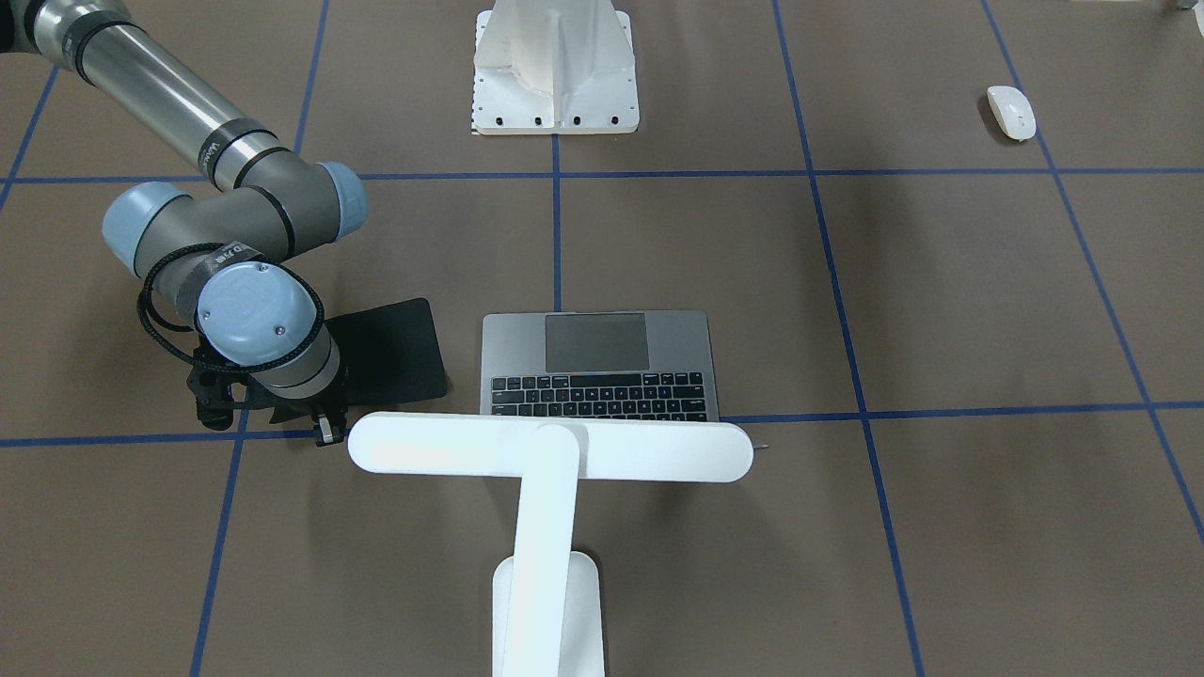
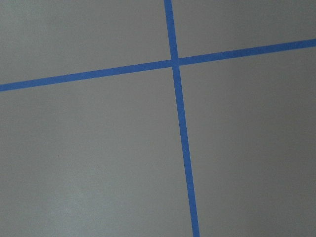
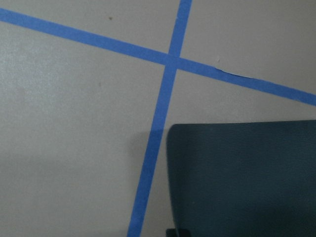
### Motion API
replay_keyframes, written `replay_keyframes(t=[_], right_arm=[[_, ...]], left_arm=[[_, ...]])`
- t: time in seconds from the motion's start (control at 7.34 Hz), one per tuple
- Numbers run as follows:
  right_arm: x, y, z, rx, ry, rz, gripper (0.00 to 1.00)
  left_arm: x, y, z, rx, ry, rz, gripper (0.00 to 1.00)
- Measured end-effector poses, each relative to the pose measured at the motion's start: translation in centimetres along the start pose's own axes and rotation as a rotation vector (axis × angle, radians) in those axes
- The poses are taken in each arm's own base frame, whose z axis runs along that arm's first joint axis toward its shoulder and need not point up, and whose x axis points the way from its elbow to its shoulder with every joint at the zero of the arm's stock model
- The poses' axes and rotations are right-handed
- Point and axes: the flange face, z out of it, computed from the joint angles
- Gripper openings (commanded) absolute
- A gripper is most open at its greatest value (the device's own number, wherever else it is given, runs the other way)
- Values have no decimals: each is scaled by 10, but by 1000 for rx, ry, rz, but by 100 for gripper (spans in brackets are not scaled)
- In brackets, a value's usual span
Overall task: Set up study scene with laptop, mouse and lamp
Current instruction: 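Press the mouse pad flat and open the right gripper, then withdraw the right gripper away from the mouse pad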
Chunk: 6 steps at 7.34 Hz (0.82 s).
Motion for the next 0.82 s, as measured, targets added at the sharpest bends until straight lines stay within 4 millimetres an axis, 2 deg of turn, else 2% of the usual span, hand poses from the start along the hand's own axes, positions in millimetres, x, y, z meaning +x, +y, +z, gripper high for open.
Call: replay_keyframes(t=[0.54,0.82], right_arm=[[6,-5,-9,-30,-42,-38,100],[18,-29,-23,-51,-104,-198,100]], left_arm=[[1,-2,-2,3,0,2,100],[3,-5,-5,13,-1,11,100]])
